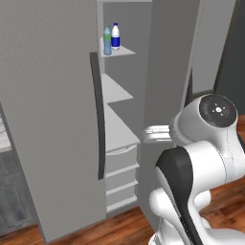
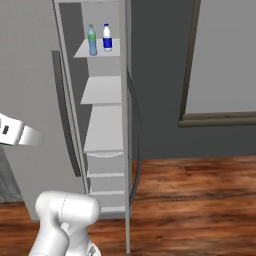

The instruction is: Take the bottled waters from the counter and place them in the freezer to freeze. Close the freezer door after placing the bottles.

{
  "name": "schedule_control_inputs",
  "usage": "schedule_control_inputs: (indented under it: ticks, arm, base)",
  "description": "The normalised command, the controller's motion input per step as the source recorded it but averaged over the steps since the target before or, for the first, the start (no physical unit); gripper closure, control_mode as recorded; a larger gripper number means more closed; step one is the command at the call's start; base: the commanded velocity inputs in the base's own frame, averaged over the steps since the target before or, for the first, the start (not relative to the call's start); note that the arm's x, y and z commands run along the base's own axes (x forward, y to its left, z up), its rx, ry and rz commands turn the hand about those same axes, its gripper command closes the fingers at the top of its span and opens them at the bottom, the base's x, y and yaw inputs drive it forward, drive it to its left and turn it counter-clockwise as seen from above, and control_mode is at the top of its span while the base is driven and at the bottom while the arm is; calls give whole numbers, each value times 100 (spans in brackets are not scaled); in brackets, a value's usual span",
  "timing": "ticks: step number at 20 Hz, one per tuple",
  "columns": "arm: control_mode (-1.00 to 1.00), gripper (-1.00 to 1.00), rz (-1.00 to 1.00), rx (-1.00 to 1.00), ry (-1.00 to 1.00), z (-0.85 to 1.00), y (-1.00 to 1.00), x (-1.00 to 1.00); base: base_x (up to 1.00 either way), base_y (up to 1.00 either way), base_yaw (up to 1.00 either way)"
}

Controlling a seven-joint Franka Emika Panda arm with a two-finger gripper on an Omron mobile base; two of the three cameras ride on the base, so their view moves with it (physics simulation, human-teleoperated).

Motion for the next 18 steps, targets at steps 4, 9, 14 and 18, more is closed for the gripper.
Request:
schedule_control_inputs:
  ticks: [4, 9, 14, 18]
  arm:
    - [100, -100, 0, 0, 0, 0, 0, 0]
    - [100, -100, 0, 0, 0, 0, 0, 0]
    - [100, -100, 0, 0, 0, 0, 0, 0]
    - [100, -100, 0, 0, 0, 0, 0, 0]
  base:
    - [-4, -48, 2]
    - [0, -52, 6]
    - [0, -70, 7]
    - [-47, -41, 12]
